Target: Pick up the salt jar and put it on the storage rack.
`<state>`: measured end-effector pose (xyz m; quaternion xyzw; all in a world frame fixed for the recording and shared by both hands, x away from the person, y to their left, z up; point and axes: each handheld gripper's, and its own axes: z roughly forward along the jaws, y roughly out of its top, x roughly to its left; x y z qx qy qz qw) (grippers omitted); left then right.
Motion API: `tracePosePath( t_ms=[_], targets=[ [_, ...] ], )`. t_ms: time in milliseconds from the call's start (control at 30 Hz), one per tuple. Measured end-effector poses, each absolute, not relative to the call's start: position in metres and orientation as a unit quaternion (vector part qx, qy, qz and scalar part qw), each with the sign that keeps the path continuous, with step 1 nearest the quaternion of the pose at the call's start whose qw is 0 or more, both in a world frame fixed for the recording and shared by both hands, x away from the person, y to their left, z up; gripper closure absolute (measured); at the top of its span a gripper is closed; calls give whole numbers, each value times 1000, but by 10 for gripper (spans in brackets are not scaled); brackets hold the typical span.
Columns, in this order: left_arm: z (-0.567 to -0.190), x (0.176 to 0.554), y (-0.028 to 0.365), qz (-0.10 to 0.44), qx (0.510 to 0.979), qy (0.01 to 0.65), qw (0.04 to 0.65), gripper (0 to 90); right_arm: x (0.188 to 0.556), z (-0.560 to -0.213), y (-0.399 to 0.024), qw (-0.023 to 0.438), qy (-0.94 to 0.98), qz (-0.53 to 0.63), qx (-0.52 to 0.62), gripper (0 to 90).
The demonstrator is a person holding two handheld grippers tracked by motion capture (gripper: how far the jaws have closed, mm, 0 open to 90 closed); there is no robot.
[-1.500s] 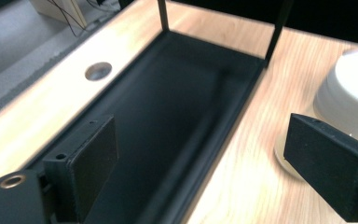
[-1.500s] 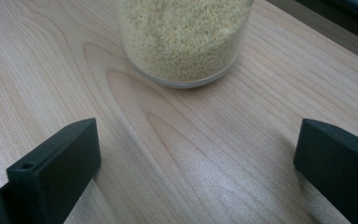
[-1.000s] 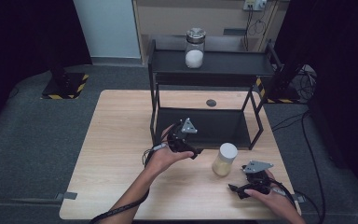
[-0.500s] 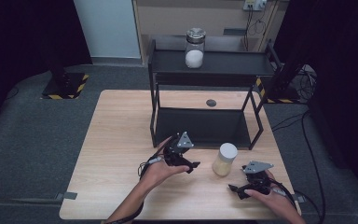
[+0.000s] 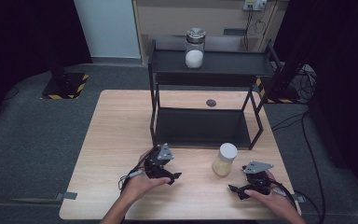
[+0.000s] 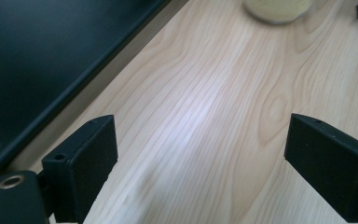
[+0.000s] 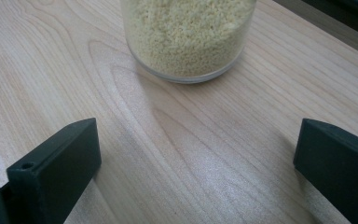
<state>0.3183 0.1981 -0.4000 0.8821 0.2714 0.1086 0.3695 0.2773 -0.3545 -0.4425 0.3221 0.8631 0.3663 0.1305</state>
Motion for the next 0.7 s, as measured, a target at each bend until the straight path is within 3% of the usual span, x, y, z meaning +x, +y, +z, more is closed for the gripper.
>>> tracePosePath(
  t_ms=[267, 500, 700],
  targets=[
    [-403, 302, 244, 157, 848, 357, 359, 85, 276, -442, -355, 131, 863, 366, 323, 13],
    [-409, 301, 257, 192, 830, 411, 326, 86, 276, -442, -355, 132, 863, 365, 322, 12],
    [-415, 299, 280, 205, 798, 461, 331, 86, 275, -442, -355, 131, 863, 365, 323, 12]
  ],
)
